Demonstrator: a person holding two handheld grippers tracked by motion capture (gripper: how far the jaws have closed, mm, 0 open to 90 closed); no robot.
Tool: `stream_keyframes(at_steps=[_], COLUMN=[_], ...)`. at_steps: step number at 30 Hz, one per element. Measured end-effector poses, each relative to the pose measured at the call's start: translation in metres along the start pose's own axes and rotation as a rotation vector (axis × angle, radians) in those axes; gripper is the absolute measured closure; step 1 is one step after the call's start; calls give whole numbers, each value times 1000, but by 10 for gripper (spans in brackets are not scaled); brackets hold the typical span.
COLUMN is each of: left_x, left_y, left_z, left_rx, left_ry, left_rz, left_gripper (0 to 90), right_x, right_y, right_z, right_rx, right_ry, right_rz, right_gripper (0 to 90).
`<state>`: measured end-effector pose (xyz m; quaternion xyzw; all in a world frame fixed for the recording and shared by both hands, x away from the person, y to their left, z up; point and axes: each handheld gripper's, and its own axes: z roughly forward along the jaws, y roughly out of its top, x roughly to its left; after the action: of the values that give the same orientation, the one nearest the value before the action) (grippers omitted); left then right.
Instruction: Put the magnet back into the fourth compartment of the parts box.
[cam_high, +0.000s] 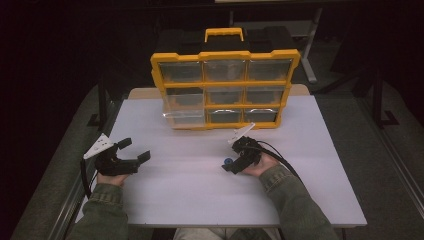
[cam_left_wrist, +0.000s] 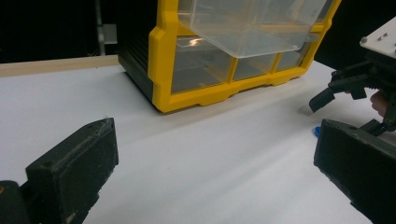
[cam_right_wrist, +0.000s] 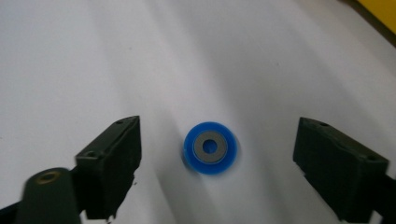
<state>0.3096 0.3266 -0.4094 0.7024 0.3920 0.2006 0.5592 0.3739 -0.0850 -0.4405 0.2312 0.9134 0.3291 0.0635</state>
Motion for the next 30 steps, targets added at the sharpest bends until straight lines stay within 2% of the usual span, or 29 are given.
stream_keyframes(at_steps=[4, 6, 12, 14, 19, 20, 24, 25, 26, 30], left_x=[0, 0, 0, 0, 0, 0, 0, 0, 0, 0], left_y=[0, 0, 0, 0, 0, 0, 0, 0, 0, -1], left_z=[0, 0, 0, 0, 0, 0, 1, 1, 1, 1], left_rx=[1, 1, 3, 3, 3, 3, 5, 6, 4, 5], left_ry=[0, 0, -1, -1, 0, -1, -1, -1, -2, -2], left_rz=[0, 1, 3, 3, 3, 3, 2, 2, 0, -1], left_gripper=[0, 0, 0, 0, 0, 0, 0, 0, 0, 0], right_x=[1, 2, 3, 5, 4, 3, 5, 4, 6, 6], right_y=[-1, -1, 0, 0, 0, 0, 0, -1, 0, 0], right_z=[2, 2, 2, 2, 2, 2, 3, 4, 4, 6], right_rx=[5, 8, -6, -5, -6, -6, 8, 9, 14, 24], right_ry=[6, -9, -8, -10, -8, -12, -7, -10, -7, -11], right_rz=[5, -2, -26, -12, -8, -28, -22, -40, -21, -20], right_gripper=[268, 322, 433, 462, 500, 508, 546, 555, 571, 598])
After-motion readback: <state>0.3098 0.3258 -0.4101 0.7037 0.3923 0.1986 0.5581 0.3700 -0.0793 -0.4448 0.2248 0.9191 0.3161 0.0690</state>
